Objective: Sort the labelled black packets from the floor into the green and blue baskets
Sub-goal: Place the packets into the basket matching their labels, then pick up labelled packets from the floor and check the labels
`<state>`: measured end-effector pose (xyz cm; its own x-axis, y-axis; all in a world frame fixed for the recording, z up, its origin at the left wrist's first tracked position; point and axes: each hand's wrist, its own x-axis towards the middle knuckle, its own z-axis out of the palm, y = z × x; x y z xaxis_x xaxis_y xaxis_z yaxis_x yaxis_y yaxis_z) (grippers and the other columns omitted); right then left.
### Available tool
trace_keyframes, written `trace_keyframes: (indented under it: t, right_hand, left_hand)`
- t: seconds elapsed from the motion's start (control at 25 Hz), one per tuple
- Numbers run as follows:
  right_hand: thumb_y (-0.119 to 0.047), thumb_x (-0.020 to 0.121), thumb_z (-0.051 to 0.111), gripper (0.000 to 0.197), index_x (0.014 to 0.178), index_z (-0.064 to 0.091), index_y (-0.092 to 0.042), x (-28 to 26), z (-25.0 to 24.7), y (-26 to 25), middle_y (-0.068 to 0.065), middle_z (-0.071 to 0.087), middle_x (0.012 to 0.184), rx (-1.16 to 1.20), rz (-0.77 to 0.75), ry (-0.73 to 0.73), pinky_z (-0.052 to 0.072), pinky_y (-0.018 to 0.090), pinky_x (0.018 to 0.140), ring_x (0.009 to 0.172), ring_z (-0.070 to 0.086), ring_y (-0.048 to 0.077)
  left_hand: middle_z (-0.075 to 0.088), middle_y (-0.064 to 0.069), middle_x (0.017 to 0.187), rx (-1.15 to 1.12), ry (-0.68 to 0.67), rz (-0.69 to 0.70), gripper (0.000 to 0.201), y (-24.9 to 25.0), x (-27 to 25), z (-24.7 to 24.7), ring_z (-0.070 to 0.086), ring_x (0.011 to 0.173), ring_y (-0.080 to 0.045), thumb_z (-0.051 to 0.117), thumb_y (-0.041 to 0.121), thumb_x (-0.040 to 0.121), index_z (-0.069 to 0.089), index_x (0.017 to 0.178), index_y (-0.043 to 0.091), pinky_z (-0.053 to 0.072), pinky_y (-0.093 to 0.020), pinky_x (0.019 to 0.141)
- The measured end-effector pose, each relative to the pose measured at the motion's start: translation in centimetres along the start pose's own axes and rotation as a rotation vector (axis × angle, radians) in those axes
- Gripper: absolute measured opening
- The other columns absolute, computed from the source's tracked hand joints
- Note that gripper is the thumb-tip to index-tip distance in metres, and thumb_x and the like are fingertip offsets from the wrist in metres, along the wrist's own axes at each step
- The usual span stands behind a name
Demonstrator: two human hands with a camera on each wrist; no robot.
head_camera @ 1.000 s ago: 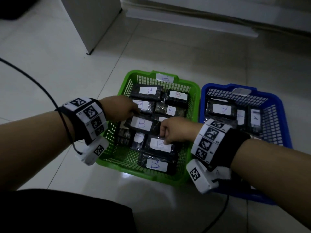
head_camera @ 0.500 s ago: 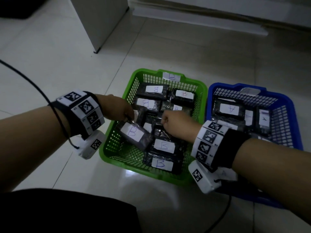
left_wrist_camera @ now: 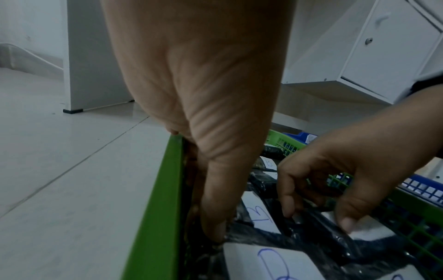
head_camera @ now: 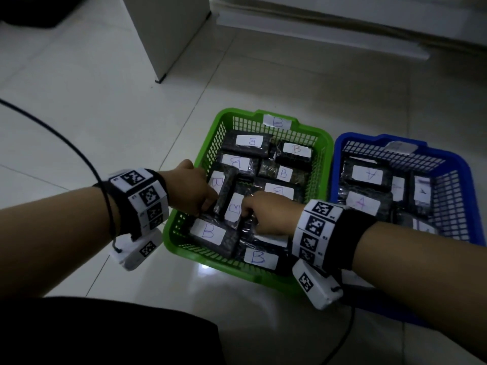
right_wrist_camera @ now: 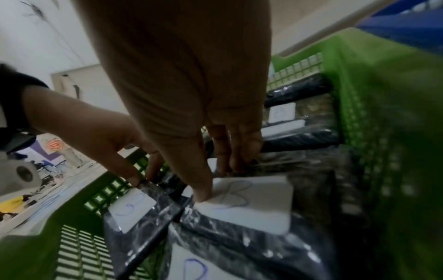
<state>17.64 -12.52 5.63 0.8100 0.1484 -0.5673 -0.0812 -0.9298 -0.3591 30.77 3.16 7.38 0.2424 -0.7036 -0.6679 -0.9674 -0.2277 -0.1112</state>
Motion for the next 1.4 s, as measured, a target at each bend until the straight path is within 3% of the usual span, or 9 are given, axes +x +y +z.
trace_keyframes:
  t: [0.24, 0.36, 0.52, 0.72, 0.88, 0.96, 1.12, 1.2, 1.4]
  right_hand:
    - [-0.006, 0.087, 0.052, 0.025, 0.11, 0.06, -0.013, -0.4, 1.2, 0.1, 0.011, 0.044, 0.12, -0.05, 0.04, 0.111, 0.042, 0.034, 0.072, 0.105, 0.049, 0.034]
    - [-0.011, 0.082, 0.067, 0.027, 0.108, 0.064, -0.015, -0.5, 0.3, 0.7, 0.008, 0.048, 0.118, 0.07, 0.042, 0.082, 0.045, 0.028, 0.077, 0.1, 0.056, 0.028]
    - [-0.005, 0.085, 0.063, 0.018, 0.1, 0.072, -0.011, -0.4, -3.3, 2.9, 0.004, 0.069, 0.107, 0.155, 0.191, 0.192, 0.043, 0.022, 0.077, 0.099, 0.063, 0.019]
    - [-0.013, 0.082, 0.07, 0.021, 0.102, 0.072, -0.01, -0.6, -3.2, 3.7, 0.005, 0.071, 0.107, -0.037, 0.172, 0.014, 0.05, 0.027, 0.078, 0.102, 0.064, 0.022]
    - [-0.02, 0.079, 0.074, 0.039, 0.115, 0.059, -0.014, -0.8, -1.9, 3.5, 0.009, 0.056, 0.116, -0.084, 0.159, 0.032, 0.044, 0.029, 0.071, 0.102, 0.058, 0.026]
    - [-0.025, 0.076, 0.076, 0.05, 0.119, 0.053, -0.013, -0.8, -1.1, 3.3, 0.012, 0.049, 0.119, -0.139, 0.199, -0.002, 0.046, 0.032, 0.071, 0.102, 0.058, 0.03]
    - [-0.024, 0.074, 0.077, 0.052, 0.117, 0.054, -0.006, -0.8, -0.4, 2.7, 0.012, 0.057, 0.113, -0.121, 0.199, -0.031, 0.045, 0.031, 0.069, 0.103, 0.059, 0.029]
    - [-0.021, 0.075, 0.074, 0.037, 0.106, 0.061, -0.005, -0.9, -1.4, 2.8, 0.009, 0.065, 0.103, -0.069, 0.154, 0.001, 0.044, 0.029, 0.062, 0.094, 0.063, 0.025]
    - [-0.019, 0.076, 0.072, 0.024, 0.094, 0.056, -0.015, -1.1, -2.3, 2.6, 0.002, 0.056, 0.095, -0.017, 0.07, 0.122, 0.04, 0.027, 0.059, 0.084, 0.053, 0.02]
  left_hand:
    - [0.055, 0.021, 0.101, -0.049, 0.044, 0.117, 0.034, 0.4, 1.0, -1.1, 0.037, 0.112, -0.009, 0.064, 0.057, 0.074, 0.062, 0.104, 0.043, 0.027, -0.032, 0.085]
    - [0.061, 0.018, 0.109, -0.025, 0.051, 0.187, 0.028, 1.2, 1.7, -0.6, 0.043, 0.115, -0.01, 0.058, 0.048, 0.082, 0.064, 0.108, 0.039, 0.032, -0.03, 0.084]
    - [0.059, 0.012, 0.114, -0.115, 0.222, 0.226, 0.022, 0.3, 2.5, -0.8, 0.046, 0.112, -0.014, 0.057, 0.036, 0.085, 0.064, 0.106, 0.032, 0.041, -0.029, 0.087]
    - [0.064, 0.009, 0.118, -0.48, 0.22, 0.405, 0.037, 1.3, 3.2, -1.3, 0.056, 0.109, -0.012, 0.059, 0.013, 0.084, 0.066, 0.117, 0.028, 0.044, -0.028, 0.097]
    - [0.061, 0.007, 0.128, -0.471, 0.131, 0.507, 0.038, 3.1, 3.9, -1.0, 0.052, 0.117, -0.012, 0.061, 0.015, 0.087, 0.064, 0.123, 0.025, 0.027, -0.008, 0.097]
    - [0.061, 0.005, 0.128, -0.458, 0.119, 0.507, 0.035, 3.2, 4.0, -1.0, 0.051, 0.118, -0.013, 0.06, 0.016, 0.089, 0.064, 0.123, 0.024, 0.025, -0.007, 0.097]
    - [0.064, 0.002, 0.122, -0.498, 0.117, 0.454, 0.034, 2.2, 3.9, -1.3, 0.056, 0.113, -0.017, 0.059, 0.013, 0.086, 0.068, 0.118, 0.022, 0.042, -0.028, 0.101]
    - [0.065, 0.003, 0.12, -0.505, 0.14, 0.438, 0.034, 1.8, 3.7, -1.4, 0.058, 0.11, -0.016, 0.058, 0.011, 0.084, 0.07, 0.114, 0.02, 0.043, -0.027, 0.099]
    - [0.056, 0.004, 0.099, -0.486, 0.245, 0.232, 0.025, 1.3, 3.9, -1.7, 0.055, 0.102, -0.018, 0.054, 0.005, 0.083, 0.064, 0.102, 0.018, 0.037, -0.02, 0.085]
